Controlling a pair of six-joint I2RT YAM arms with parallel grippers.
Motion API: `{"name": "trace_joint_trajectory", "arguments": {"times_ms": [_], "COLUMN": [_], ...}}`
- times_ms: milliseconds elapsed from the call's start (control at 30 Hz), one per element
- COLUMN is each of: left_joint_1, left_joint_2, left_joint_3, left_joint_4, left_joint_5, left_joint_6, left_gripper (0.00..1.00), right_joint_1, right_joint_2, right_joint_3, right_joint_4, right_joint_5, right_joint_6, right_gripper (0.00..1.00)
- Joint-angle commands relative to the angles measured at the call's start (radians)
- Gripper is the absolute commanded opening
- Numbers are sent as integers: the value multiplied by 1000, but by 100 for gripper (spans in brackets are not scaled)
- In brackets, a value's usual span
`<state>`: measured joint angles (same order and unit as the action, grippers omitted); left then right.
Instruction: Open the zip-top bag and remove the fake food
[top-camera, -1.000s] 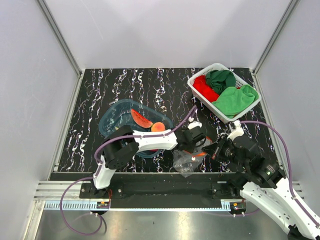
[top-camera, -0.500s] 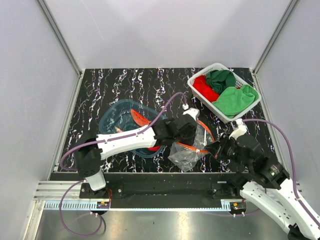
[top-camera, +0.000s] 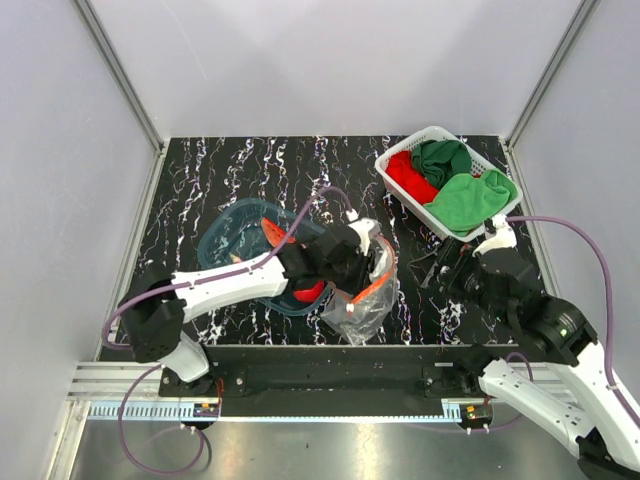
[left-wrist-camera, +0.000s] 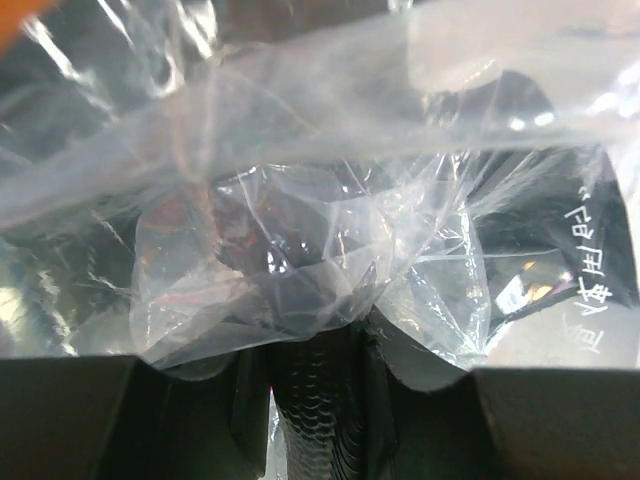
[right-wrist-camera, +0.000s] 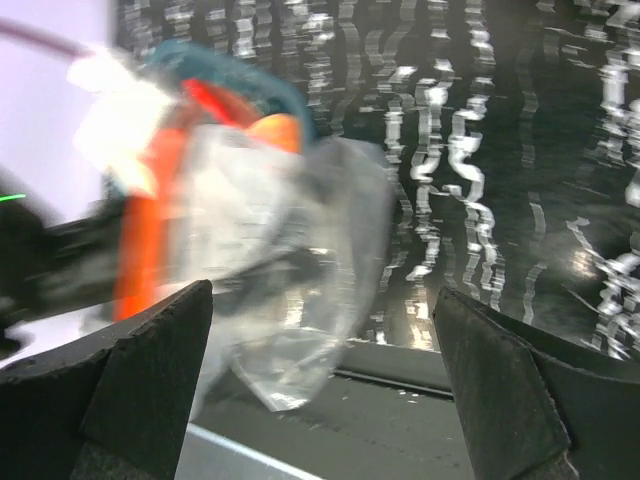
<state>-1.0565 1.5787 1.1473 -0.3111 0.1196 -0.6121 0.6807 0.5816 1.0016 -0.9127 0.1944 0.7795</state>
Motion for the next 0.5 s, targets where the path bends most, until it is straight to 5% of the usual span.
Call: {"name": "trace_joint_trajectory", "arguments": {"times_ms": [0, 467], "left_joint_1": [24, 96], "left_joint_2": [-112, -221], "left_joint_3": [-40, -216], "left_joint_4": [182, 426], "left_joint_5": [110, 379], "left_joint_6": [31, -32], "left_gripper": [0, 0], "right_joint_1": [6, 2], "right_joint_2": [70, -40], "right_joint_3": [8, -254], "right_joint_4": [-55, 349], "right_joint_5": [131, -64], "right_joint_6": [70, 115], "right_gripper": [100, 97]}}
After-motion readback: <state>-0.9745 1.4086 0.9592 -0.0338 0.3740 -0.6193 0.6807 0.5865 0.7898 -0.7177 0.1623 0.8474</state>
